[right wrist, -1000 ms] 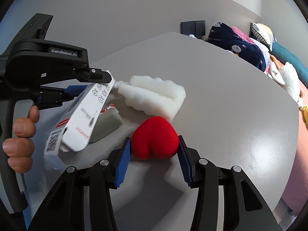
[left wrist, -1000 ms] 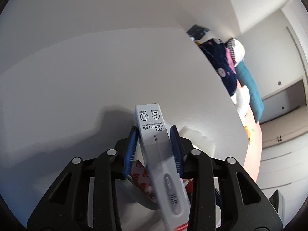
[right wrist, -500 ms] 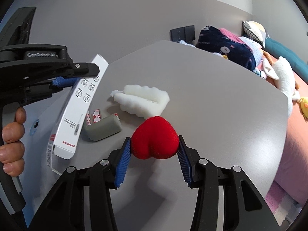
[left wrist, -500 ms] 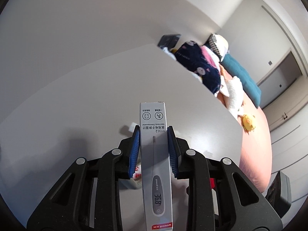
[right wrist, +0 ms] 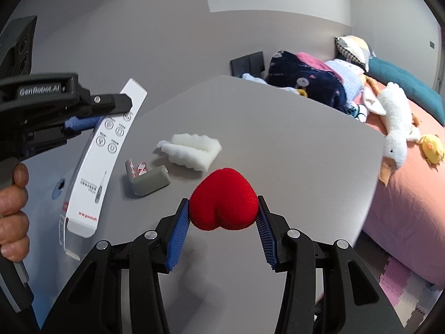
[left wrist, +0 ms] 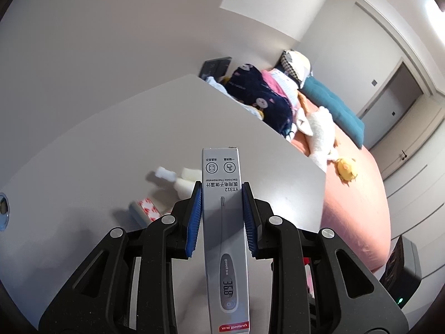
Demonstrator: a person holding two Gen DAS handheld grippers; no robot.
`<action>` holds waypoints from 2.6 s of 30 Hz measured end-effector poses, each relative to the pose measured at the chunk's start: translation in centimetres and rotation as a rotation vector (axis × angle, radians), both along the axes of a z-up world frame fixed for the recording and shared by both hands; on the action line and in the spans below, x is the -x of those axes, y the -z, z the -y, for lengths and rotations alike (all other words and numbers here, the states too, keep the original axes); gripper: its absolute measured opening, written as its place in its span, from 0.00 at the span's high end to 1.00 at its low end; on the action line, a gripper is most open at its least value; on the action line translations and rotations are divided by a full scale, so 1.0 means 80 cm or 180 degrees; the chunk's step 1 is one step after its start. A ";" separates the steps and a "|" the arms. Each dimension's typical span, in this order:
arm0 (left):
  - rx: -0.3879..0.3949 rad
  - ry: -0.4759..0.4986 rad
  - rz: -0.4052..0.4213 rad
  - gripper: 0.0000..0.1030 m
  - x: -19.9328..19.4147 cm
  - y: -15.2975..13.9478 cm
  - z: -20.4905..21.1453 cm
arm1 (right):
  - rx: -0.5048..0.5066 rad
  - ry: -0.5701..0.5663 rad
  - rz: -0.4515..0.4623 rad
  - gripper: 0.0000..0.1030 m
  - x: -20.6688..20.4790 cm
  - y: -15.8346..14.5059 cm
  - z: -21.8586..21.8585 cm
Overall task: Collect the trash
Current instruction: 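Carry the thermometer box and red heart toward the black bin, then open both grippers over the bin to drop box and heart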
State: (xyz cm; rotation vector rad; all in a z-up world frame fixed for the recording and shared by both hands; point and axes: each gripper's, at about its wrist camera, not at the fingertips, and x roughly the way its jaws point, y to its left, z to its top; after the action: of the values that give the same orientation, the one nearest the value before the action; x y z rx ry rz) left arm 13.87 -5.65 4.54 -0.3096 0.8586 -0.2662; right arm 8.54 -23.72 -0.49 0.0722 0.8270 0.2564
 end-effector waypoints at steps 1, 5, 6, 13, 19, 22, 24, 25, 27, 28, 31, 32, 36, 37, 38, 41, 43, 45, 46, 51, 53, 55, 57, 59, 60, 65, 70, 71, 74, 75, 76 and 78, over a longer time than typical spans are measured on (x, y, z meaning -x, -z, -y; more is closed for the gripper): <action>-0.0013 0.0017 0.0010 0.74 0.003 0.000 0.005 | 0.0001 0.0011 0.0008 0.53 0.005 -0.001 0.003; -0.0035 0.0125 0.0040 0.74 0.019 -0.003 0.028 | 0.0000 0.0097 0.0044 0.53 0.022 -0.009 0.022; -0.0036 0.0157 0.0045 0.74 0.023 -0.004 0.034 | 0.0001 0.0117 0.0051 0.53 0.026 -0.011 0.027; -0.0017 0.0321 0.0054 0.74 0.043 -0.005 0.073 | 0.0004 0.0283 0.0086 0.53 0.055 -0.018 0.063; 0.0001 0.0464 0.0066 0.74 0.057 -0.006 0.105 | -0.0031 0.0434 0.0117 0.53 0.078 -0.023 0.097; -0.0015 0.0541 0.0063 0.74 0.066 -0.007 0.122 | -0.0044 0.0501 0.0129 0.53 0.089 -0.025 0.113; -0.0027 0.0592 0.0064 0.74 0.073 -0.007 0.135 | -0.0049 0.0552 0.0140 0.53 0.096 -0.026 0.123; -0.0027 0.0621 0.0060 0.74 0.077 -0.006 0.141 | -0.0054 0.0573 0.0144 0.53 0.100 -0.026 0.128; -0.0051 0.0683 0.0058 0.74 0.082 -0.005 0.154 | -0.0064 0.0630 0.0150 0.53 0.107 -0.027 0.139; -0.0059 0.0704 0.0058 0.74 0.085 -0.005 0.159 | -0.0069 0.0653 0.0154 0.53 0.109 -0.027 0.143; -0.0080 0.0804 0.0060 0.73 0.094 -0.004 0.177 | -0.0079 0.0737 0.0161 0.53 0.117 -0.028 0.157; -0.0088 0.0838 0.0060 0.73 0.097 -0.003 0.184 | -0.0085 0.0774 0.0166 0.53 0.121 -0.028 0.163; -0.0092 0.0956 0.0048 0.73 0.108 -0.001 0.208 | -0.0104 0.0888 0.0180 0.53 0.132 -0.029 0.185; -0.0093 0.0986 0.0042 0.73 0.110 0.000 0.214 | -0.0109 0.0911 0.0182 0.53 0.135 -0.029 0.189; -0.0091 0.1015 0.0034 0.73 0.112 0.001 0.221 | -0.0122 0.0950 0.0185 0.53 0.138 -0.029 0.196; -0.0105 0.1117 0.0017 0.73 0.120 0.005 0.241 | -0.0144 0.1044 0.0192 0.53 0.148 -0.029 0.215; -0.0117 0.1195 0.0006 0.73 0.124 0.008 0.255 | -0.0150 0.1100 0.0197 0.53 0.155 -0.028 0.225; -0.0133 0.1272 -0.0003 0.73 0.129 0.011 0.269 | -0.0161 0.1170 0.0196 0.53 0.161 -0.027 0.237; -0.0146 0.1313 -0.0010 0.73 0.132 0.013 0.277 | -0.0164 0.1210 0.0194 0.53 0.165 -0.027 0.244; -0.0211 0.1517 -0.0043 0.73 0.143 0.020 0.316 | -0.0186 0.1395 0.0183 0.53 0.180 -0.025 0.276; -0.0242 0.1595 -0.0057 0.73 0.147 0.023 0.329 | -0.0197 0.1460 0.0171 0.53 0.184 -0.023 0.287; -0.0282 0.1674 -0.0076 0.73 0.151 0.028 0.342 | -0.0209 0.1530 0.0152 0.53 0.190 -0.020 0.299; -0.0330 0.1769 -0.0108 0.73 0.154 0.033 0.354 | -0.0224 0.1600 0.0128 0.53 0.194 -0.017 0.311; -0.0419 0.1897 -0.0182 0.70 0.159 0.041 0.364 | -0.0274 0.1681 0.0089 0.52 0.196 -0.014 0.323; -0.0523 0.1904 -0.0225 0.50 0.160 0.047 0.369 | -0.0304 0.1744 0.0073 0.42 0.197 -0.012 0.330; -0.0782 0.1733 -0.0101 0.10 0.164 0.057 0.370 | -0.0396 0.2037 0.0067 0.29 0.205 -0.005 0.353; -0.0778 0.1592 -0.0104 0.10 0.155 0.057 0.354 | -0.0420 0.2065 0.0067 0.28 0.210 -0.002 0.359; -0.0762 0.1567 -0.0117 0.10 0.155 0.057 0.353 | -0.0425 0.2058 0.0063 0.28 0.209 -0.002 0.359; -0.0742 0.1504 -0.0126 0.10 0.152 0.055 0.344 | -0.0418 0.2035 0.0052 0.28 0.207 -0.001 0.355; -0.0736 0.1490 -0.0125 0.10 0.150 0.055 0.341 | -0.0415 0.2029 0.0050 0.28 0.207 -0.001 0.354; -0.0730 0.1482 -0.0124 0.10 0.150 0.054 0.339 | -0.0410 0.2018 0.0049 0.28 0.206 -0.001 0.352; -0.0738 0.1464 -0.0111 0.10 0.151 0.053 0.337 | -0.0399 0.1997 0.0044 0.28 0.205 -0.001 0.349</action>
State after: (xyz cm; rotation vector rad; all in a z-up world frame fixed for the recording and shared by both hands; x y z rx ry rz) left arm 1.81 -32.58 0.27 0.1049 0.9799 -0.5836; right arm -7.85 -51.63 -0.41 0.4384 0.7360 -0.2834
